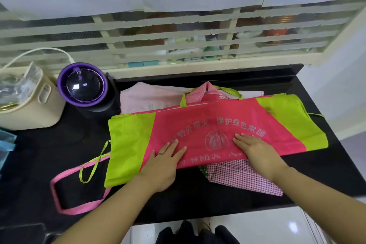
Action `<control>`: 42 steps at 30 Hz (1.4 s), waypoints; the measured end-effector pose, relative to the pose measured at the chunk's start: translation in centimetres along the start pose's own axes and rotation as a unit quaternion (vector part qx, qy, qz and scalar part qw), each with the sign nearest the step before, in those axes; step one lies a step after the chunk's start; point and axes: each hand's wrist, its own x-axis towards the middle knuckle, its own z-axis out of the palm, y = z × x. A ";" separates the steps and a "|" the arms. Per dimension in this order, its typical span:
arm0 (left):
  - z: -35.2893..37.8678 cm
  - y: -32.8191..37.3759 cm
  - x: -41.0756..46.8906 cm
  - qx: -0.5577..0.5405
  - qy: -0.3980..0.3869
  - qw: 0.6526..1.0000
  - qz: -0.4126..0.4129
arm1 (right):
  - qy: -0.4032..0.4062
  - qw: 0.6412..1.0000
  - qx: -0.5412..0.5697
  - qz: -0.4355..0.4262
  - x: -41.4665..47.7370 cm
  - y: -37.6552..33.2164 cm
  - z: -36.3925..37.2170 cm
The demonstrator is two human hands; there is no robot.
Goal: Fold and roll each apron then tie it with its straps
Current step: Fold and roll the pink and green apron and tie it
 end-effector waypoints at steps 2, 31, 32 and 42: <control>-1.6 -0.6 -0.2 -0.058 -0.057 0.997 0.000 | -0.094 0.995 -0.002 0.016 0.5 -0.2 -2.7; -1.2 -5.7 -0.9 0.094 0.230 0.935 -0.253 | -0.321 0.941 0.084 0.061 5.9 1.8 -5.6; -0.8 -4.8 -0.7 0.088 0.274 0.935 -0.206 | -0.329 0.938 0.089 0.062 6.1 1.8 -5.6; 3.8 4.1 3.1 0.086 0.126 0.988 0.024 | -0.369 0.918 0.133 0.056 6.5 1.1 -5.6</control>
